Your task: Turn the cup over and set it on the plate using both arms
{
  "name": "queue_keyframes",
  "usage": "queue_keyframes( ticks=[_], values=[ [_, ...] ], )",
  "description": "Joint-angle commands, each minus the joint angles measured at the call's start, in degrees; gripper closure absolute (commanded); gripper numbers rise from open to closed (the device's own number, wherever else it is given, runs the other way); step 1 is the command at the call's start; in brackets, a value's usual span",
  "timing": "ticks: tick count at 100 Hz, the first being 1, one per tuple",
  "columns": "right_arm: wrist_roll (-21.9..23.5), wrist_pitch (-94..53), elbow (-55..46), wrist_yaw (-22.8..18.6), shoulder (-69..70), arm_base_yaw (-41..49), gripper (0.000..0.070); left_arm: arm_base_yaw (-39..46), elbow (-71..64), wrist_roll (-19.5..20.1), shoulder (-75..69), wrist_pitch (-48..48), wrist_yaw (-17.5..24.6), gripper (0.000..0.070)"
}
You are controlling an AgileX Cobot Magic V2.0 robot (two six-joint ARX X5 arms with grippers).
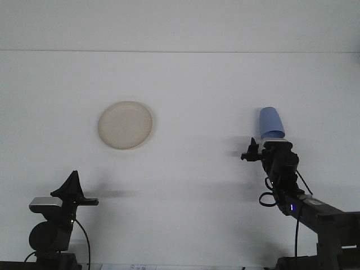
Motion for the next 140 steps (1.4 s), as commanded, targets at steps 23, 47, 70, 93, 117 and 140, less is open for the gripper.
queue_keyframes(
  ticks=[23, 47, 70, 93, 117, 140],
  values=[
    [0.44, 1.03, 9.14, 0.02, 9.22, 0.07, 0.0298, 0.02, -1.11, 0.02, -0.09, 0.72, 0.39, 0.0688],
    [0.55, 0.76, 12.72, 0.31, 11.74, -0.11, 0.0699, 0.02, -1.11, 0.02, -0.09, 0.74, 0.39, 0.0688],
    [-0.02, -5.97, 12.74, -0.07, 7.98, 1.33, 0.0699, 0.02, -1.11, 0.02, -0.09, 0.72, 0.39, 0.0688],
    [-4.48, -23.61, 14.56, 0.02, -9.64, 9.29, 0.0699, 0.02, -1.11, 0.02, -0.09, 0.72, 0.39, 0.0688],
    [-7.58, -73.13, 34.77, -1.11, -19.08, 18.82, 0.0699, 0.02, -1.11, 0.02, -0.09, 0.72, 0.39, 0.0688],
    [-7.37, -105.02, 52.89, -2.23, -15.08, 28.81, 0.0699, 0.02, -1.11, 0.02, -0.09, 0.72, 0.39, 0.0688]
  ],
)
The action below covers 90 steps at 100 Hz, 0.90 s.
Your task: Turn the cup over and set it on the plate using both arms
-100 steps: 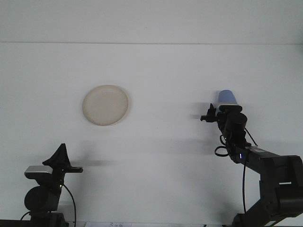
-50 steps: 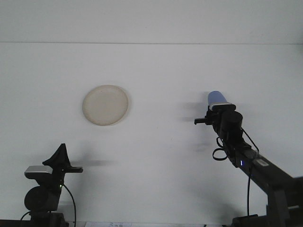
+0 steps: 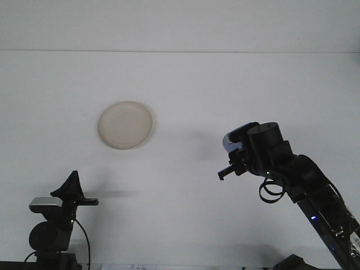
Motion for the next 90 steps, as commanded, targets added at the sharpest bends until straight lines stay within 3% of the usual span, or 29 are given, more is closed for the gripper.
queue_keyframes(
  ticks=[1, 28, 45, 90],
  values=[
    [-0.68, -7.28, 4.09, -0.28, 2.01, 3.28, 0.0699, 0.02, -1.11, 0.02, -0.07, 0.72, 0.39, 0.0688],
    [-0.63, -17.79, 6.58, -4.07, 9.86, 15.04, 0.0699, 0.02, -1.11, 0.02, -0.07, 0.72, 0.39, 0.0688],
    [-0.46, -19.12, 6.58, -4.09, 15.98, 20.28, 0.0699, 0.02, -1.11, 0.02, -0.07, 0.72, 0.39, 0.0688],
    [-0.74, -17.73, 6.58, -4.11, 27.26, 24.63, 0.0697, 0.02, -1.11, 0.02, -0.07, 0.72, 0.39, 0.0688]
  ],
)
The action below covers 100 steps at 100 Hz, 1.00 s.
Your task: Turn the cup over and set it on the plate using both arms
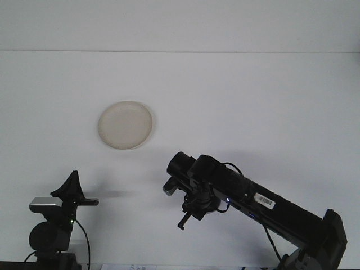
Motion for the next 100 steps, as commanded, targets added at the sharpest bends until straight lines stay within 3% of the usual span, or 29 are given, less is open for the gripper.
queue_keyframes(
  ticks=[1, 8, 20, 29, 60, 80, 100],
  values=[
    [-0.44, -0.02, 0.94, -0.04, 1.81, 0.79, 0.0697, 0.02, -1.11, 0.02, -0.09, 0.74, 0.39, 0.0688],
    [-0.46, 0.31, 0.94, -0.09, 2.49, 0.79, 0.0668, 0.02, -1.11, 0.02, -0.09, 0.72, 0.39, 0.0688],
    [-0.44, 1.20, 0.94, -0.17, 2.54, 0.94, 0.0437, 0.02, -1.11, 0.02, -0.09, 0.72, 0.39, 0.0688],
    [-0.46, 1.09, 0.94, -0.22, 2.54, 1.16, 0.0368, 0.02, -1.11, 0.02, -0.09, 0.74, 0.39, 0.0688],
    [-2.49, -1.77, 5.44, -0.48, 1.88, 1.16, 0.0363, 0.02, -1.11, 0.02, -0.09, 0.72, 0.39, 0.0688],
    [-6.64, -1.86, 10.71, -0.42, -2.19, 0.20, 0.0363, 0.02, -1.11, 0.02, -0.09, 0.72, 0.39, 0.0688],
    [-9.79, -1.86, 11.08, 1.20, -11.50, -6.51, 0.0363, 0.02, -1.11, 0.02, -0.09, 0.72, 0.39, 0.0688]
  ],
)
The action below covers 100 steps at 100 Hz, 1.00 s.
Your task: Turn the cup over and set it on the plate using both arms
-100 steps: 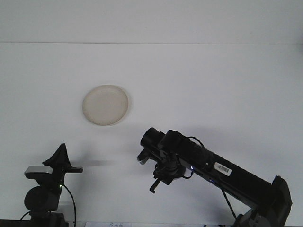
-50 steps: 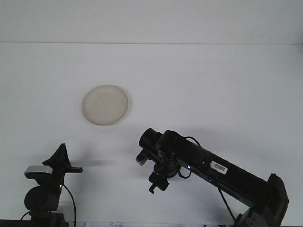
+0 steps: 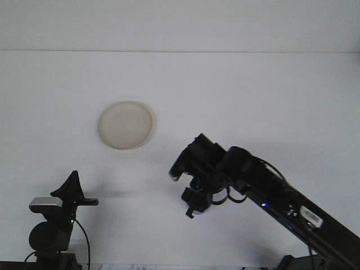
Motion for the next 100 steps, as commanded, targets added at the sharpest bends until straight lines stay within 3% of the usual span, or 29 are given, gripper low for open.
queue_keyframes(
  ticks=[1, 22, 42, 55, 78, 94, 100],
  values=[
    [-1.90, -1.57, 1.27, 1.46, -2.19, -2.49, 0.0364, 0.02, -1.11, 0.02, -0.07, 0.72, 0.39, 0.0688],
    [0.35, 1.20, 0.57, 11.02, -12.72, -16.48, 0.0364, 0.02, -1.11, 0.02, -0.07, 0.72, 0.39, 0.0688],
    [1.97, 10.51, -5.95, 10.60, -23.52, -30.34, 0.0364, 0.02, -1.11, 0.02, -0.07, 0.72, 0.39, 0.0688],
    [3.48, 17.27, -15.23, 10.40, -31.04, -35.74, 0.0364, 0.02, -1.11, 0.02, -0.07, 0.72, 0.39, 0.0688],
    [7.19, 30.42, -35.30, 7.17, -41.97, -37.05, 0.0365, 0.02, -1.11, 0.02, -0.07, 0.72, 0.39, 0.0688],
    [12.48, 38.56, -46.07, 8.15, -47.93, -37.07, 0.0369, 0.02, -1.11, 0.02, -0.07, 0.72, 0.39, 0.0688],
    [13.92, 40.98, -48.28, 9.44, -49.79, -37.07, 0.0405, 0.02, -1.11, 0.04, -0.07, 0.74, 0.39, 0.0688]
  ],
)
